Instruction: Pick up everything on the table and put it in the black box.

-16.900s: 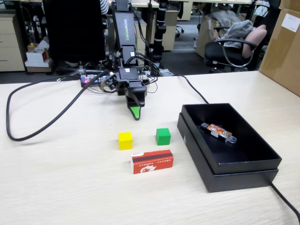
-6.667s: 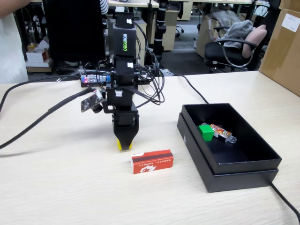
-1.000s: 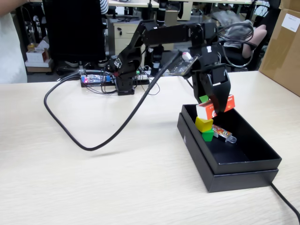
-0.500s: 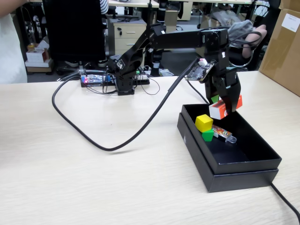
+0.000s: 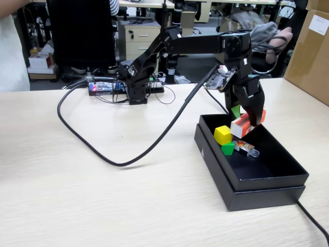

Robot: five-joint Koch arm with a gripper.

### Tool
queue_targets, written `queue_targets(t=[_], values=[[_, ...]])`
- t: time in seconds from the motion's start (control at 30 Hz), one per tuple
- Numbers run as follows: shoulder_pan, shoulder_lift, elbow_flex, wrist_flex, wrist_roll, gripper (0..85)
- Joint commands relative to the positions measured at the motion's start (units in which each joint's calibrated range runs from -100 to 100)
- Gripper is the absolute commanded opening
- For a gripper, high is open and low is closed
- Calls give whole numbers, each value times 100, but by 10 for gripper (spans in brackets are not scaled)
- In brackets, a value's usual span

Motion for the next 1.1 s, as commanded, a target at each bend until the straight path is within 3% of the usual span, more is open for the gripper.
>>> queue_targets(t=[0.0, 0.07, 0.6, 0.67, 0.93, 1.07], values=[[24, -458, 173, 209, -15, 258], [29, -516, 136, 200, -15, 290], [-161, -1812, -281, 200, -93, 309], [-259, -2065, -525, 200, -132, 360], [-889, -3350, -1722, 226, -386, 408], [-1275, -4016, -2792, 822, -562, 430]])
